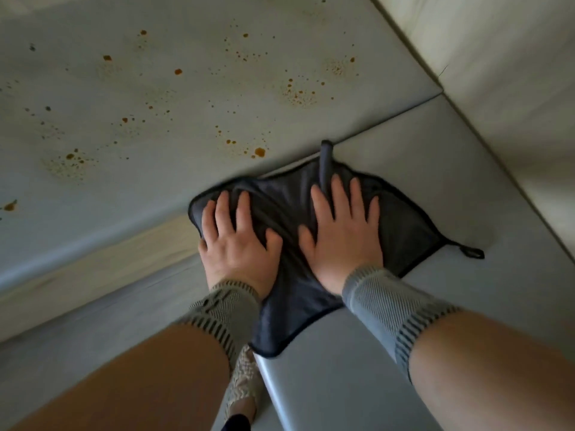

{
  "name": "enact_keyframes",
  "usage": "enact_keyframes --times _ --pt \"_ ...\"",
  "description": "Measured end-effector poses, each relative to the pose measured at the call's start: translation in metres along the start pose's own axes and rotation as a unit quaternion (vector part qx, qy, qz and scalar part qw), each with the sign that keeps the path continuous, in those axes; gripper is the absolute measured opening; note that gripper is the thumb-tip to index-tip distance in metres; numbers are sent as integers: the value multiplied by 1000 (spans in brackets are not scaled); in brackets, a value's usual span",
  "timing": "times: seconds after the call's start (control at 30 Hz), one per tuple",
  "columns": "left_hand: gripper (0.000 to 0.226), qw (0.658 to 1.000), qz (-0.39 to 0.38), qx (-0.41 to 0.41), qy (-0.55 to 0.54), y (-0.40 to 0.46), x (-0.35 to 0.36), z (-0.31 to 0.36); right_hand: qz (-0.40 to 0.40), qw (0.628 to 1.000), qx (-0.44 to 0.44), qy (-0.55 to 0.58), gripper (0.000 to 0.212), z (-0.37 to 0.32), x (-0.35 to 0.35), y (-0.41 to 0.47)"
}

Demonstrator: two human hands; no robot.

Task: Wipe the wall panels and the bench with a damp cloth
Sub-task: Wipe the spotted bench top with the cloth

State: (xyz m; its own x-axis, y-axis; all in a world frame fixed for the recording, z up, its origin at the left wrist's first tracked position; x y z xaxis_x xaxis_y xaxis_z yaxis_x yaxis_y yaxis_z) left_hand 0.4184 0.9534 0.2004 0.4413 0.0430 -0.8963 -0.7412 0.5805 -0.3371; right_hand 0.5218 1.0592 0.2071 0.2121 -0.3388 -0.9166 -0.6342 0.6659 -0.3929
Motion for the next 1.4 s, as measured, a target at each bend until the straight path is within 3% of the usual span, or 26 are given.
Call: enact_keyframes --times 0.1,0.2,0.3,0.37,0.4,0.5,0.6,0.7,0.9,1.23,1.4 --pt "91 995 -85 8 60 -30 8 10 -17 993 -118 1 59 -2 15 -30" --pt "78 980 -135 46 138 -18 4 9 -20 988 -153 -16 57 7 12 -17" --pt "71 978 -89 93 163 19 -11 18 7 999 -26 29 67 16 -7 14" --pt "70 987 -66 65 129 34 -11 36 13 993 79 81 67 18 -16 30" --pt "69 991 -62 46 106 35 -7 47 4 992 92 82 66 18 -16 33" --pt "68 991 -72 60 96 26 7 74 -6 999 -28 30 62 38 -17 31" --pt "74 975 -92 136 150 21 14 90 -36 993 -111 -37 76 88 -27 40" --pt "79 965 -98 173 173 23 23 116 -20 999 -25 -24 66 135 -36 50" --pt "83 964 -84 182 175 19 43 163 38 989 131 49 69 194 -24 27" --pt "84 937 -130 269 179 -73 87 210 63 981 163 86 74 248 15 -78" --pt "81 908 -152 326 213 -113 98 201 67 964 234 109 74 247 37 -121"
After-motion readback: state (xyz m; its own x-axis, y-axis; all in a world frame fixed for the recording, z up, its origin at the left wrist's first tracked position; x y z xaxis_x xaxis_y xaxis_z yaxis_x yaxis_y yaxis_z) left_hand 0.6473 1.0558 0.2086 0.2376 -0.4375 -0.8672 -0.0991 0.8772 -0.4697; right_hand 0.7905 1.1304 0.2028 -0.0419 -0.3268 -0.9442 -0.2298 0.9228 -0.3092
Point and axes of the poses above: each hand's wrist, its own y-axis towards the middle knuckle, its own x-axis out of the palm, z = x × y, the point moved 2 cm from there along y, towards the middle knuckle, and after that the axes turned 7 degrees about -z, right-handed, at the moved point
